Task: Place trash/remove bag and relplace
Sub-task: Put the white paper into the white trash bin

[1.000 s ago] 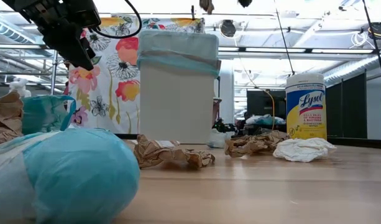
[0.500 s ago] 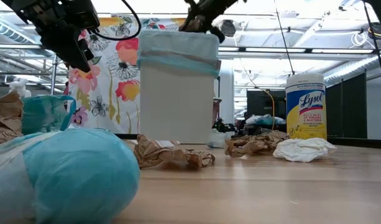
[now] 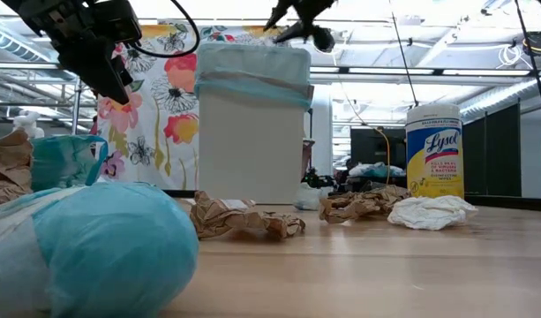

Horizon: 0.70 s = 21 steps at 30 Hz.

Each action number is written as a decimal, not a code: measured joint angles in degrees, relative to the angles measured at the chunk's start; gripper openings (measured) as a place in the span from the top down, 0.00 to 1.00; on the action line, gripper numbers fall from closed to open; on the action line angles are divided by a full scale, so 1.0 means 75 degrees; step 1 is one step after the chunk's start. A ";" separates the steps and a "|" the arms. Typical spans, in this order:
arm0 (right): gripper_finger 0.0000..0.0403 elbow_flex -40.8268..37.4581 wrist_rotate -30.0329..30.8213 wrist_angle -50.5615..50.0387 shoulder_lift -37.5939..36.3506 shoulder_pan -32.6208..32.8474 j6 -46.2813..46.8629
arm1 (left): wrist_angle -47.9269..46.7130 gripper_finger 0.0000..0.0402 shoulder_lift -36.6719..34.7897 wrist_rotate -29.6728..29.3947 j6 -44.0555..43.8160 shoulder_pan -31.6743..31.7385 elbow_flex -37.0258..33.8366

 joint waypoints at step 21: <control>0.63 -0.1744 0.2259 -0.6993 -0.1003 0.3012 0.4350 | 0.0002 0.94 0.0000 -0.0029 0.0020 0.0000 0.0000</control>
